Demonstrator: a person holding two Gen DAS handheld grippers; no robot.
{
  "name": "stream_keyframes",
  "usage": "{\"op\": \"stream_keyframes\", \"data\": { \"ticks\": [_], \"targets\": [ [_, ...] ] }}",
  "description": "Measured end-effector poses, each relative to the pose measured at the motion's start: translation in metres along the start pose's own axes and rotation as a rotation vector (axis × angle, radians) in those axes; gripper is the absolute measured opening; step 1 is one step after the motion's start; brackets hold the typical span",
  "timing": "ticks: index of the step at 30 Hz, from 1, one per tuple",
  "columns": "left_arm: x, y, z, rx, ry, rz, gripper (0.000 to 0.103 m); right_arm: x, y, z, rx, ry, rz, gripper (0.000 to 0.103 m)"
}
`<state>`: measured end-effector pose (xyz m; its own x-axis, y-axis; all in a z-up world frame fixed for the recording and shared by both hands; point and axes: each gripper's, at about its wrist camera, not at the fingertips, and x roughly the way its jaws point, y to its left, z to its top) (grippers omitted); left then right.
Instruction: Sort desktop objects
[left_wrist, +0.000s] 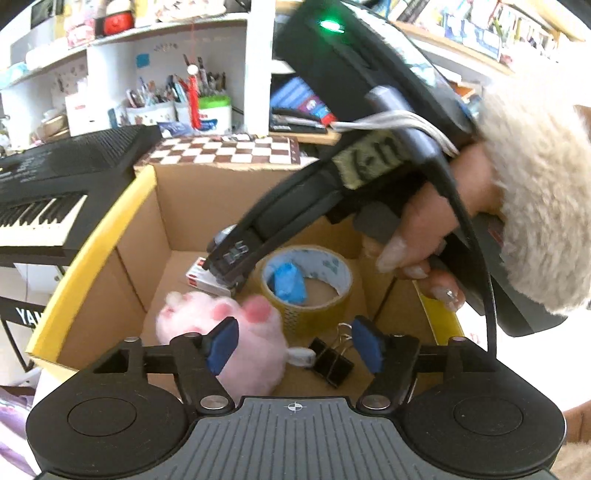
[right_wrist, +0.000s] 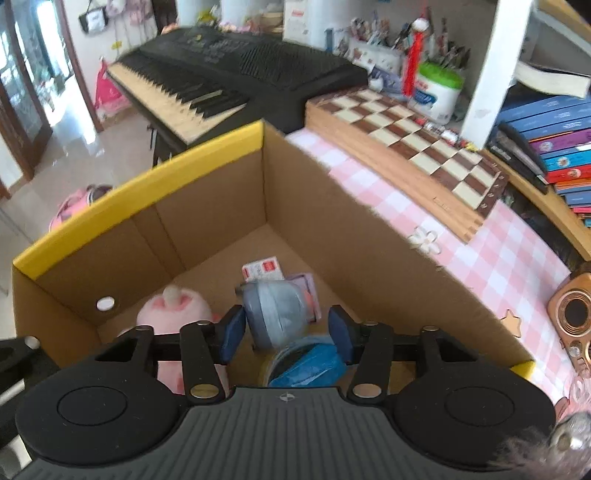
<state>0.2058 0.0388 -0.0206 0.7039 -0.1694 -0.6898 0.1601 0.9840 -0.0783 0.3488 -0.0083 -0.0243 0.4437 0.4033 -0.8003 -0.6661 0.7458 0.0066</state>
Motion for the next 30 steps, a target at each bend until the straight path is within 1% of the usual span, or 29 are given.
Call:
{"op": "stream_keyframes", "data": {
  "ticks": [2, 5, 8, 16, 21, 26, 30],
  "targets": [
    [-0.006, 0.002, 0.001, -0.013, -0.020, -0.005, 0.074, -0.011, -0.003, -0.002, 0.026, -0.040, -0.005, 0.050],
    [-0.017, 0.002, 0.003, -0.011, -0.056, -0.005, 0.078, -0.033, -0.007, -0.005, 0.056, -0.103, -0.030, 0.054],
    [-0.029, 0.001, 0.003, -0.005, -0.089, 0.006, 0.082, -0.058, -0.011, -0.013, 0.099, -0.162, -0.055, 0.055],
    [-0.055, 0.012, 0.001, -0.039, -0.175, 0.047, 0.084, -0.123, -0.017, -0.044, 0.227, -0.303, -0.149, 0.055],
    [-0.077, 0.015, -0.006, -0.065, -0.221, 0.060, 0.085, -0.156, -0.011, -0.071, 0.279, -0.357, -0.206, 0.055],
    [-0.097, 0.014, -0.018, -0.069, -0.243, 0.068, 0.086, -0.179, 0.003, -0.100, 0.322, -0.394, -0.248, 0.055],
    [-0.113, 0.012, -0.032, -0.078, -0.255, 0.076, 0.090, -0.195, 0.013, -0.129, 0.379, -0.421, -0.304, 0.055]
  ]
}}
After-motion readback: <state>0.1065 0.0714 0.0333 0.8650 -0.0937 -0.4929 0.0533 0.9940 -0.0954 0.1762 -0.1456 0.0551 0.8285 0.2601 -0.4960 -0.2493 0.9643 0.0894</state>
